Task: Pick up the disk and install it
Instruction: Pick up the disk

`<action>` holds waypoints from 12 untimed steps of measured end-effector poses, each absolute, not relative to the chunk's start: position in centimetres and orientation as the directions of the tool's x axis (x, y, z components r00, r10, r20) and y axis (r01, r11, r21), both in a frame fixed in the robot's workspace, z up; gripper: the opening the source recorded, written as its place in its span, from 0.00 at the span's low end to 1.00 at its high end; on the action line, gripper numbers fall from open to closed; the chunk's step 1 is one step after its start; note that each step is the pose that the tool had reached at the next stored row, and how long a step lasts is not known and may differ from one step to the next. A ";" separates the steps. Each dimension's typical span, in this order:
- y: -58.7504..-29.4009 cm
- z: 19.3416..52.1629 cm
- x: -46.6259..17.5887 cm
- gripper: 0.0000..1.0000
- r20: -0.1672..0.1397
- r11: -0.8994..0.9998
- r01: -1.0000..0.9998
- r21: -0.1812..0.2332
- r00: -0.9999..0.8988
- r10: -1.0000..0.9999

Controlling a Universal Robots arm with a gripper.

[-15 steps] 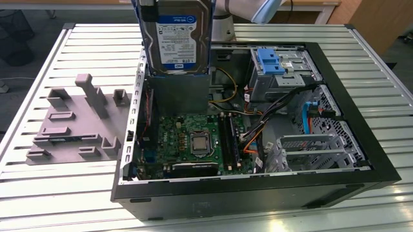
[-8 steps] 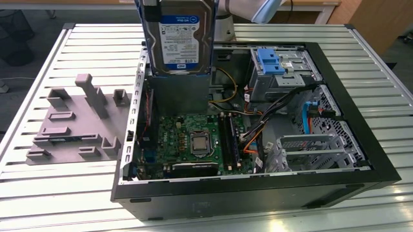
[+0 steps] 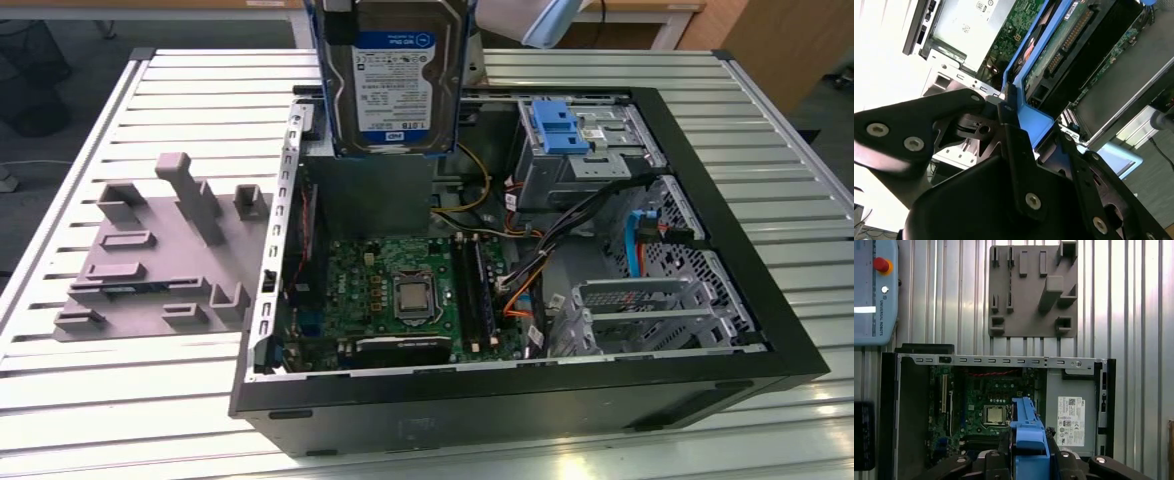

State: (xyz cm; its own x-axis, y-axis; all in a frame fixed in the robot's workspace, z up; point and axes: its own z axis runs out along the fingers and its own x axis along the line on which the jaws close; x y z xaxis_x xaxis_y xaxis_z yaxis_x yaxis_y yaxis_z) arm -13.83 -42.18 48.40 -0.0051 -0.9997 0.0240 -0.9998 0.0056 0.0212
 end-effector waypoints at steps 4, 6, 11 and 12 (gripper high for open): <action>-42.2 48.4 -13.8 0.36 0.024 0.006 -1.000 0.021 -0.005 -1.000; -42.2 48.4 -13.8 0.36 0.024 0.006 -1.000 0.021 -0.005 -1.000; -42.2 48.4 -13.8 0.36 0.024 0.006 -1.000 0.021 -0.005 -1.000; -42.2 48.4 -13.8 0.36 0.024 0.006 -1.000 0.021 -0.005 -1.000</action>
State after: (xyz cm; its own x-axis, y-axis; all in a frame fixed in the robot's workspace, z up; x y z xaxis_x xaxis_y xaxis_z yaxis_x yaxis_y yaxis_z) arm -13.78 -42.18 48.40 -0.0052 -0.9997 0.0239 -0.9998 0.0057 0.0211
